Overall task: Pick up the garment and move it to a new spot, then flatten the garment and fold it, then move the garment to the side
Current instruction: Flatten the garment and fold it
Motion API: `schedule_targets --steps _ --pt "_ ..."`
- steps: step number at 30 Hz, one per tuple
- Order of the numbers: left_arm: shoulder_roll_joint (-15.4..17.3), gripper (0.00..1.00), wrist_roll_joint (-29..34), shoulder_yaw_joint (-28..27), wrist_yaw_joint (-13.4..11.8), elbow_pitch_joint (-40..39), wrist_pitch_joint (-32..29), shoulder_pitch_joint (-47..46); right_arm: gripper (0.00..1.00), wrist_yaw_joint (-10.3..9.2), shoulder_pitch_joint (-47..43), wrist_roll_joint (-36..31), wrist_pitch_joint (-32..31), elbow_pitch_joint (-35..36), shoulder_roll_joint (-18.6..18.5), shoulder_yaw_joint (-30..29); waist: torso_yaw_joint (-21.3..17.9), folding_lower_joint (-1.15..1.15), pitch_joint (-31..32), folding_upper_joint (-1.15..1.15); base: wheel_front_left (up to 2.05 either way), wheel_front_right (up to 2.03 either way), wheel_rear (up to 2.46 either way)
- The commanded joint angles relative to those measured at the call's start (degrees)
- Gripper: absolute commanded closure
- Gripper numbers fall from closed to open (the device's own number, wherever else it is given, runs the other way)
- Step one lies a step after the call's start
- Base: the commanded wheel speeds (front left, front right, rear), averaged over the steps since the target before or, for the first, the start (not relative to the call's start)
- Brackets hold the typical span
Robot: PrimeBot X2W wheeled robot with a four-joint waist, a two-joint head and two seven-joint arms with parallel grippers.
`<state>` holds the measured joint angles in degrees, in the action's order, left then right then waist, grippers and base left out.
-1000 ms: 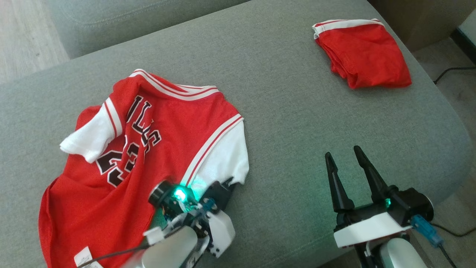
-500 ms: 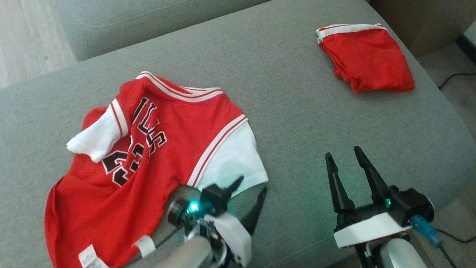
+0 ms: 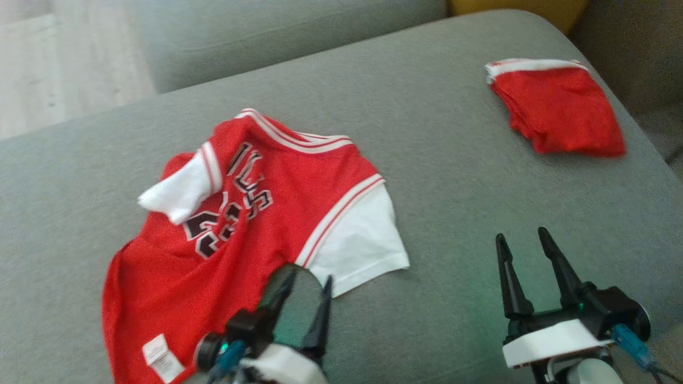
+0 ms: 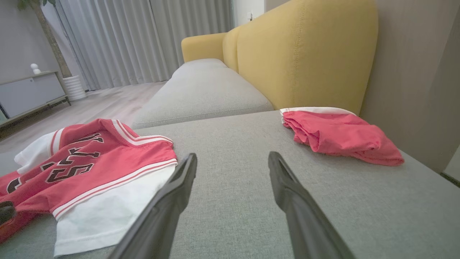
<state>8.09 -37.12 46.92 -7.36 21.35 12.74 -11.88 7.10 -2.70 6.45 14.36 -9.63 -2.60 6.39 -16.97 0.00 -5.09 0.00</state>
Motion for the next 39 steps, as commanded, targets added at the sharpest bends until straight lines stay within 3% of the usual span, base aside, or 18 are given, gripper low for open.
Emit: schedule_targets --steps 1,8,14,16,23,34,39 --pt "1.36 0.00 0.72 -3.18 -1.49 -3.10 1.23 0.44 0.00 0.39 0.91 -0.58 0.63 2.05 -0.28 0.65 3.00 0.00 1.71 0.00 0.00 0.00 0.00" --pt "5.03 0.00 5.68 -11.57 -6.80 -11.53 2.22 8.70 0.00 0.39 -0.02 -0.48 0.63 2.95 -0.28 -1.54 10.85 0.00 4.35 0.00 0.00 0.00 0.00" --pt "5.61 0.00 11.30 -21.86 -7.74 -16.53 2.24 16.50 0.00 0.39 -0.46 -1.85 0.63 1.63 -0.28 -3.51 15.56 0.00 5.91 0.00 0.00 0.00 0.00" --pt "4.87 0.00 13.68 -26.95 -6.59 -17.61 2.25 19.65 0.00 0.39 -0.62 -2.18 0.63 0.25 -0.28 -4.53 16.93 0.00 6.50 0.00 0.00 0.00 0.00" --pt "2.20 0.00 18.97 -35.11 -2.14 -16.10 2.25 24.25 0.00 0.39 -1.05 -2.49 0.63 -3.40 -0.28 -5.66 17.93 0.00 7.47 0.00 0.00 0.00 0.00" --pt "-2.74 0.00 23.65 -42.18 6.69 -14.31 2.26 25.54 0.00 0.39 -1.82 -1.64 0.63 -5.09 -0.28 -4.53 17.22 0.00 8.01 0.00 0.00 0.00 0.00" --pt "-3.83 0.00 25.17 -43.97 9.49 -13.39 2.26 25.00 0.00 0.39 -1.93 -1.17 0.63 -5.18 -0.28 -3.14 16.74 0.00 7.83 0.00 0.00 0.00 0.00"
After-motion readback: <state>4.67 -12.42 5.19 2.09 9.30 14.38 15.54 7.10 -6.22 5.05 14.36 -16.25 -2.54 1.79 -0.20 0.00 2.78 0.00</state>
